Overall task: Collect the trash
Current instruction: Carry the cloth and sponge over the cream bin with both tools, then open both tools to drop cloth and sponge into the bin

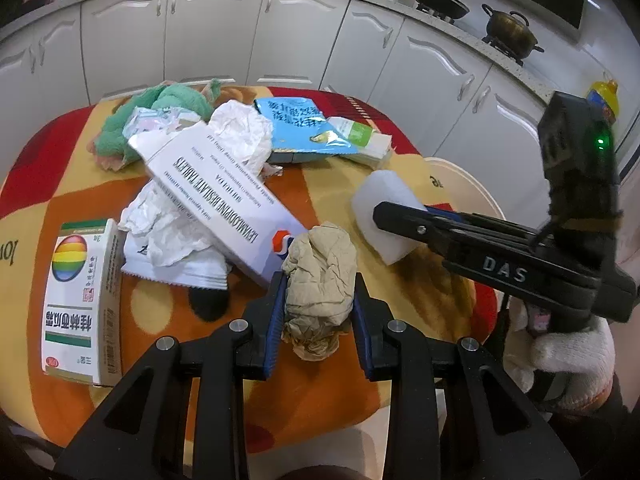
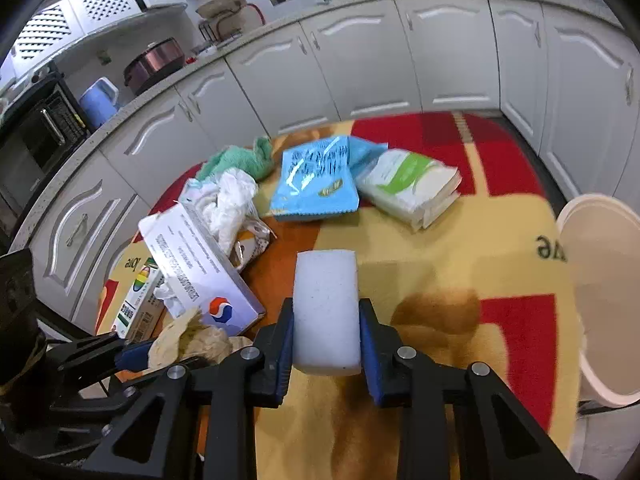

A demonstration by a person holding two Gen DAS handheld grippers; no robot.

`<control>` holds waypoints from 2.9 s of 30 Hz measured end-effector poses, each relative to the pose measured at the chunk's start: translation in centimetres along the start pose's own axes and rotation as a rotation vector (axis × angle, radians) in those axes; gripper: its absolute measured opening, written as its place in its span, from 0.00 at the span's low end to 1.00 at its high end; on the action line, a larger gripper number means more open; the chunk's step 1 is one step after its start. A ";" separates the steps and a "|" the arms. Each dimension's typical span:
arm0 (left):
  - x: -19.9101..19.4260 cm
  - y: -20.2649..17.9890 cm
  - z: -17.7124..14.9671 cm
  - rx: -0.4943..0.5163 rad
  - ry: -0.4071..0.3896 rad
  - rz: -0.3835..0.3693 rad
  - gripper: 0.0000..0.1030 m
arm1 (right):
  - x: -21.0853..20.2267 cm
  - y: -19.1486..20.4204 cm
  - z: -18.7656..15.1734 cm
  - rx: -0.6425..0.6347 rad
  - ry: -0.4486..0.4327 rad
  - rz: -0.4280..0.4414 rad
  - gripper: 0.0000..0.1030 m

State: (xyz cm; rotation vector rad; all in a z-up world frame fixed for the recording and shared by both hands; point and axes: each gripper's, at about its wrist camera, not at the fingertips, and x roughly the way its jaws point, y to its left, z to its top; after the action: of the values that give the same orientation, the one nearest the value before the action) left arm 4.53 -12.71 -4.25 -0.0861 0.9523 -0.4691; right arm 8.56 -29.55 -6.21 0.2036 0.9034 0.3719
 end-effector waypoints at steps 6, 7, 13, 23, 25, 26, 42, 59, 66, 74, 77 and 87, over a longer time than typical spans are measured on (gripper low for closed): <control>-0.1 -0.9 0.4 0.012 -0.006 -0.004 0.27 | -1.9 -0.8 -0.2 0.010 -0.034 -0.018 0.27; -0.1 -1.1 0.4 0.014 -0.007 -0.003 0.27 | -2.2 -1.0 -0.2 0.015 -0.038 -0.020 0.27; -0.3 -2.4 1.4 0.028 -0.014 -0.016 0.27 | -4.2 -2.9 -0.3 0.033 -0.075 -0.052 0.27; 1.9 -7.0 4.3 0.072 0.008 -0.081 0.27 | -7.6 -7.9 -0.5 0.108 -0.130 -0.134 0.27; 2.6 -8.3 4.9 0.084 0.013 -0.093 0.27 | -8.2 -9.2 -0.6 0.120 -0.139 -0.170 0.27; 3.0 -9.1 5.2 0.096 0.016 -0.096 0.27 | -8.5 -9.9 -0.6 0.129 -0.142 -0.181 0.27; 8.6 -16.2 8.6 0.195 0.049 -0.112 0.27 | -11.4 -17.5 -1.7 0.261 -0.166 -0.261 0.27; 13.6 -18.4 10.9 0.162 0.115 -0.208 0.29 | -11.1 -20.9 -2.1 0.296 -0.160 -0.337 0.27; 16.5 -18.4 11.7 0.114 0.127 -0.214 0.48 | -10.6 -22.7 -2.1 0.317 -0.154 -0.378 0.43; 16.6 -18.1 11.6 0.107 0.128 -0.227 0.60 | -10.8 -23.2 -2.8 0.339 -0.155 -0.373 0.48; 16.1 -18.2 11.6 0.117 0.122 -0.224 0.60 | -10.9 -23.1 -2.9 0.345 -0.158 -0.366 0.48; 13.3 -17.9 10.9 0.127 0.080 -0.199 0.60 | -11.4 -21.4 -2.8 0.321 -0.166 -0.360 0.49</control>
State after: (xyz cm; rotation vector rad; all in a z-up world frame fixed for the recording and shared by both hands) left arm 13.54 -35.82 -3.16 -0.0477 0.9944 -0.7203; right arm 4.86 -53.63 -6.57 0.3546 0.8122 -0.1256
